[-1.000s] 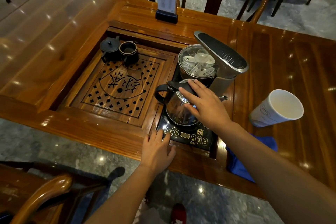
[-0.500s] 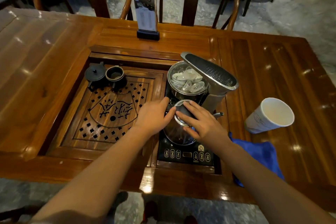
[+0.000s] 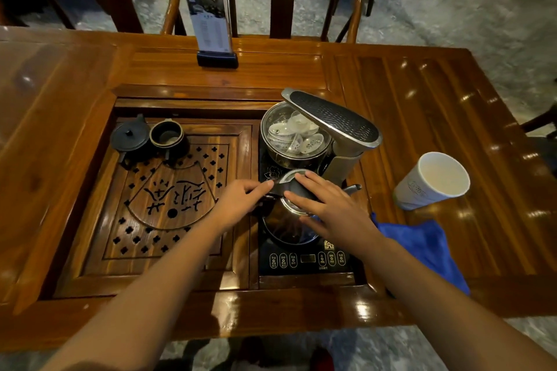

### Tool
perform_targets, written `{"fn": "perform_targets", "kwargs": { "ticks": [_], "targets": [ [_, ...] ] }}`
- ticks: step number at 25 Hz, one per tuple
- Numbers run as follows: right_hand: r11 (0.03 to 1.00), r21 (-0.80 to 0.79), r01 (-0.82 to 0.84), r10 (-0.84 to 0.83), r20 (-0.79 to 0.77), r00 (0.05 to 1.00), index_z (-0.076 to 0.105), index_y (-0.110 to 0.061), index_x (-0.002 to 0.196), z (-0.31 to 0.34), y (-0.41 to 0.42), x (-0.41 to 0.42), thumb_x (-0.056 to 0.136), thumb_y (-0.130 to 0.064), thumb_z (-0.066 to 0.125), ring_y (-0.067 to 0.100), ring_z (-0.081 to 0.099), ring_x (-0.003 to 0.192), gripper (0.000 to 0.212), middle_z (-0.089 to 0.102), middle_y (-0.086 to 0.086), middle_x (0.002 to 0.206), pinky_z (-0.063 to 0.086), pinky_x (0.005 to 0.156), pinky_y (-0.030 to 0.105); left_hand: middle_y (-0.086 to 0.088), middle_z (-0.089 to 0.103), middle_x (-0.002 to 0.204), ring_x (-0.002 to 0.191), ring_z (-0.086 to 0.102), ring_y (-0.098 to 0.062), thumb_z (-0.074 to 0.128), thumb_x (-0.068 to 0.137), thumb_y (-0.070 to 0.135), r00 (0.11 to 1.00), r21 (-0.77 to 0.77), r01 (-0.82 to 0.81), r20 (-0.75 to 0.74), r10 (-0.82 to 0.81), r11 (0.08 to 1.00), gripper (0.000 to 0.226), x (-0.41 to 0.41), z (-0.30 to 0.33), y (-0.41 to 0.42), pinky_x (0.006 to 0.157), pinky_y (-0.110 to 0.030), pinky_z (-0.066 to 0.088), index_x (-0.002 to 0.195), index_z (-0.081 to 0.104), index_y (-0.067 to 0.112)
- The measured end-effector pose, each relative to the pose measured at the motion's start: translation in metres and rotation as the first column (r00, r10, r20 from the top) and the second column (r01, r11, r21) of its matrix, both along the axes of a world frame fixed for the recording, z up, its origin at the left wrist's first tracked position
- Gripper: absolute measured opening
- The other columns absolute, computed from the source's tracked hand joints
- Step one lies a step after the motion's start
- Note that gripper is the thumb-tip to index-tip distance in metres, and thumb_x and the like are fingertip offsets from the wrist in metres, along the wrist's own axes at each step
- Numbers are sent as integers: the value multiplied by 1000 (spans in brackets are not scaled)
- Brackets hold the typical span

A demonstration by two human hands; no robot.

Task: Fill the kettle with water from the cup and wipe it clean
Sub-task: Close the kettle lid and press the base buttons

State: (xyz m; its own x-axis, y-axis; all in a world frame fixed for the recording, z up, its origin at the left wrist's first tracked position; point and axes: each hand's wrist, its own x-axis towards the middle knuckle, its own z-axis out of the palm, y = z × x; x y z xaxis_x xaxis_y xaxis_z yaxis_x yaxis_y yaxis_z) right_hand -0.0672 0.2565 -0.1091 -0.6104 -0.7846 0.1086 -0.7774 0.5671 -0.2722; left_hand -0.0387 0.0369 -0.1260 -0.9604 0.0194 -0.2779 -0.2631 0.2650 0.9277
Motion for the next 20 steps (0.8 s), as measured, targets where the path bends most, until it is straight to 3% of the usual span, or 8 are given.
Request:
{"fn": "perform_targets", "kwargs": {
  "ticks": [4,8,15,18,20],
  "targets": [
    [1000,-22,22,-21,43,999,40,-31,137,0,1,-1,87,-36,51,23,22,140,51,34,7,149,29,106,42,6,63,51,55,60,-2,54,84,33,992,194,-122,65,111,973,31,-2,-7,5,60,-15,48,64,59,11],
    [998,-63,25,-21,59,998,47,-26,133,0,-2,-1,85,-29,59,26,27,138,50,39,9,146,32,105,42,12,64,48,52,61,4,52,88,24,980,199,-183,113,163,963,29,-9,-14,6,58,-13,49,66,59,8],
    [995,-99,23,-14,97,995,54,-15,129,5,-1,-11,83,-22,68,26,32,135,49,45,11,141,38,104,47,2,55,47,44,52,-2,58,82,27,950,252,-303,12,311,919,41,-10,-24,14,51,-15,43,43,53,16],
    [991,-131,-8,22,100,995,53,-16,129,13,0,-8,86,-29,60,25,31,136,46,44,11,142,37,104,49,8,57,45,48,54,-7,68,72,41,945,264,-306,-33,325,915,41,0,-10,17,53,-21,44,38,57,21],
    [989,-147,-27,40,81,996,51,-18,131,32,-3,-6,86,-29,59,24,30,137,47,42,9,144,36,105,50,-10,60,56,57,55,-20,65,64,53,925,298,-342,-60,375,891,42,8,10,14,57,-26,44,48,61,14]
  ]
}}
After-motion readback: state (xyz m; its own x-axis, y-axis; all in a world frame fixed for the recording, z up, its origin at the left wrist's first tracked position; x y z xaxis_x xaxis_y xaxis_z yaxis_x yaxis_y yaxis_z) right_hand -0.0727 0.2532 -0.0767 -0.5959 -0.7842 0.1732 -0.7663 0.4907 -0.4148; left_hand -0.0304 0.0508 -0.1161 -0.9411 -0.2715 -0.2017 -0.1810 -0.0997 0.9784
